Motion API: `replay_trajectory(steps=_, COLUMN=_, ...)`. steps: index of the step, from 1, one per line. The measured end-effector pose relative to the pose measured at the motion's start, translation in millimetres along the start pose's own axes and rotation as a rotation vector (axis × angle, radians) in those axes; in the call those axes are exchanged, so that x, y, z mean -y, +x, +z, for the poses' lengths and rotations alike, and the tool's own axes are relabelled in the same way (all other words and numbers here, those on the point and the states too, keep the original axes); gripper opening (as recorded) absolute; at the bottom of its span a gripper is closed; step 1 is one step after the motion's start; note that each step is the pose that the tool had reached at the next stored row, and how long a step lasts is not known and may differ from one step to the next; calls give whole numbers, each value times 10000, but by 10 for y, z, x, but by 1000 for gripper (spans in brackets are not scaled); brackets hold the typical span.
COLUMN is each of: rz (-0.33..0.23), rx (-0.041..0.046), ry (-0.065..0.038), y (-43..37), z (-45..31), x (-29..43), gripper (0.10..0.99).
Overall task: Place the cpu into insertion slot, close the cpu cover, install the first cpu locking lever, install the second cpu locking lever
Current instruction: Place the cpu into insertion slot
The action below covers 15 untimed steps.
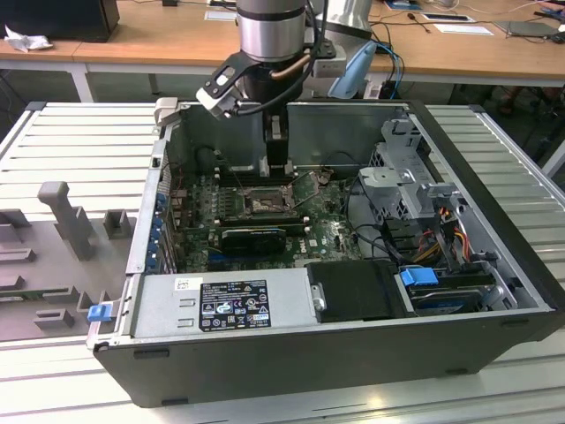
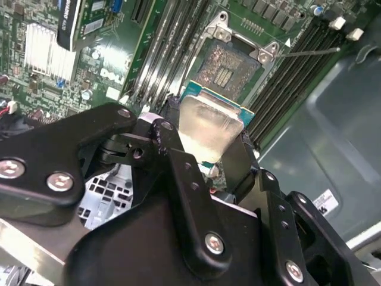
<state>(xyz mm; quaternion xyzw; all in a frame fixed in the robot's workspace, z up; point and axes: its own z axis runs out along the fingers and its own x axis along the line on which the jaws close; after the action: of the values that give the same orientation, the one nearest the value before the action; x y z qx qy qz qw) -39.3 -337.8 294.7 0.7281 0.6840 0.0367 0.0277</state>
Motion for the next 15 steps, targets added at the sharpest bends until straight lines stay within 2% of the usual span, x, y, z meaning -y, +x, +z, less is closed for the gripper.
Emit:
replay_trajectory(steps=5, rz=-19, rx=-1, ry=0, y=0, z=133, x=17, gripper=529)
replay_trajectory(steps=11, rz=-309, rx=-28, ry=5, y=6, z=249, x=40, gripper=529)
replay_trajectory(steps=13, rz=-374, rx=-34, ry=6, y=34, z=322, x=60, gripper=529)
replay_trajectory(steps=15, rz=-409, rx=-38, ry=6, y=48, z=356, x=70, gripper=529)
